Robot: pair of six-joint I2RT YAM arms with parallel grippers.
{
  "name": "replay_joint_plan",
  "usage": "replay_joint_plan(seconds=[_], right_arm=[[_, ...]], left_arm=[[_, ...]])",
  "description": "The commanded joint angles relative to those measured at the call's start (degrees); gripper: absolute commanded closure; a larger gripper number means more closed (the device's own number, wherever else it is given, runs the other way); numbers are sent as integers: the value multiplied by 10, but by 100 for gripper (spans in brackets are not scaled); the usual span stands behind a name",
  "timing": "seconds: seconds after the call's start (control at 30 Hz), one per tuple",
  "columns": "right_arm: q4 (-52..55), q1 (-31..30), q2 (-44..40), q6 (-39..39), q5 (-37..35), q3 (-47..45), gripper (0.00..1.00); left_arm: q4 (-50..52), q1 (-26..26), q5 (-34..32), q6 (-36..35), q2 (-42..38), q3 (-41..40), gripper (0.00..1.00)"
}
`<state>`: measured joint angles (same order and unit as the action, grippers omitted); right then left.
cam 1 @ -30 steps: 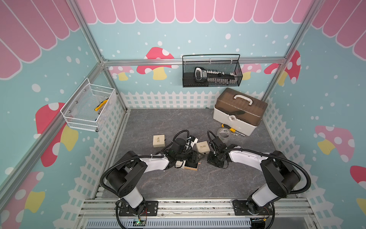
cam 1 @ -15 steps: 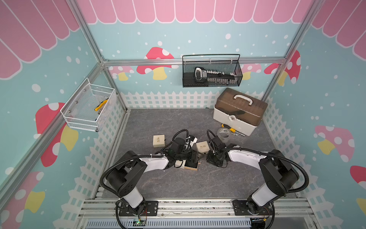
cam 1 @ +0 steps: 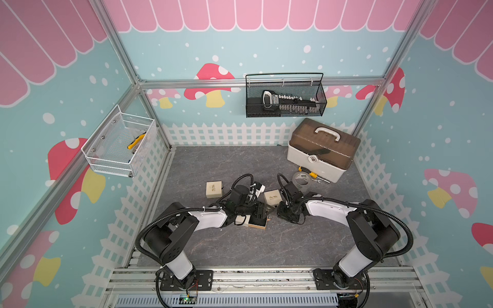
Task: Place the earrings into the drawer-style jewelry box
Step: Pick up the earring from the center of the board.
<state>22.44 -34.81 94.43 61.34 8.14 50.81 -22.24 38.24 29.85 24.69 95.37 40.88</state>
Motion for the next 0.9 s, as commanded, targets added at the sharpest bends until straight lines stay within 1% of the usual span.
replay_joint_plan(seconds=[0.0,0.43,0.63,0.87], right_arm=[[54,4,31,-6,-31,-4,78],[129,4,64,-44,-37,33,78],[181,4,94,-75,-42,68,77],[214,9,124,-100,-41,97,77]], left_arm=[[-20,-6,6,-3,-2,-14,36],[-74,-6,-6,26,-17,-56,36],[-102,-5,-14,40,-33,-85,37],[-72,11,-45,20,-65,-96,36]])
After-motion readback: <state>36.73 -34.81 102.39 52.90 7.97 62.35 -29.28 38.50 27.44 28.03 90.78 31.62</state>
